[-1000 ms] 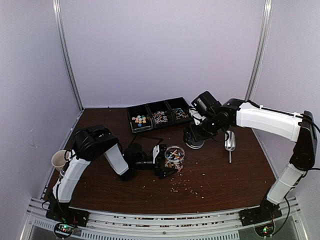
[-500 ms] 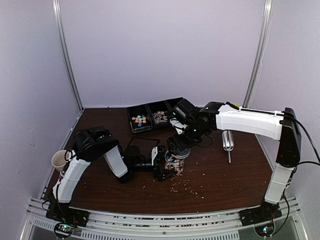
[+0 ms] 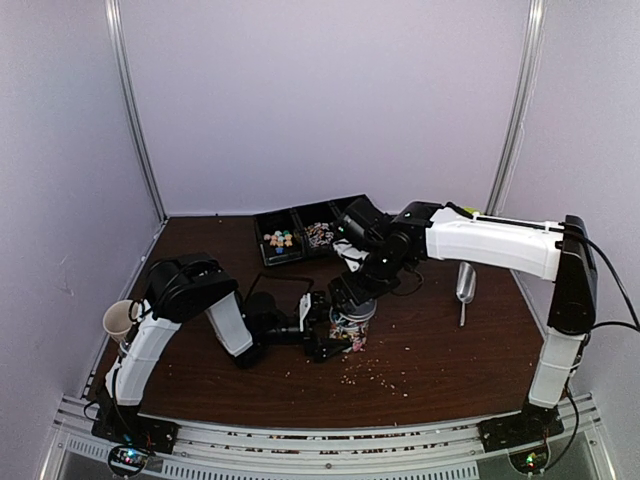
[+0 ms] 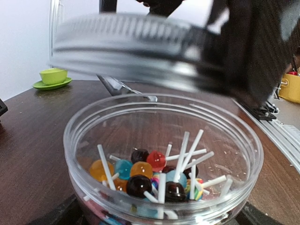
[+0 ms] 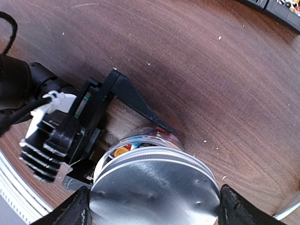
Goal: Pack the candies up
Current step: Place the box lid at the corner of the board.
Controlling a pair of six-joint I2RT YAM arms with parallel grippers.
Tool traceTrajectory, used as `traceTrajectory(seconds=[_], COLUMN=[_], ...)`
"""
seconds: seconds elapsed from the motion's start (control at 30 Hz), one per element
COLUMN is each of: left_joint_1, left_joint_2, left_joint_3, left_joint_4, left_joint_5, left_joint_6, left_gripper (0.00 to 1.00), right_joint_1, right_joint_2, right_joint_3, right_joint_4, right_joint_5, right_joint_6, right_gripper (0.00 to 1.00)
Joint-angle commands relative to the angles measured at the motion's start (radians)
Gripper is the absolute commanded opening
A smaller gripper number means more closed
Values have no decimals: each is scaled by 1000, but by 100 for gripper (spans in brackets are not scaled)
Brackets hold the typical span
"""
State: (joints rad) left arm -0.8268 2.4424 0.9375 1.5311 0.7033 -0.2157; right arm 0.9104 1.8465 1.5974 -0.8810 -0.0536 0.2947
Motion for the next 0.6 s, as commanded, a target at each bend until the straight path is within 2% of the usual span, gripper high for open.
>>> traceTrajectory(seconds=[0.0, 0.57], left_joint_1=[14, 16], left_joint_2=[79, 79], left_joint_3=[-42, -40], left_joint_4=[-57, -57], left_joint_5=[19, 18], left_joint_6=[-2, 3], left_gripper=[95, 94], right_joint_1=[8, 14], right_joint_2=[30, 85], right_joint_3=[21, 48], right_joint_4=[-19, -20], right_joint_5=[-24, -57], right_joint_6=[7, 6], right_gripper=[88, 90])
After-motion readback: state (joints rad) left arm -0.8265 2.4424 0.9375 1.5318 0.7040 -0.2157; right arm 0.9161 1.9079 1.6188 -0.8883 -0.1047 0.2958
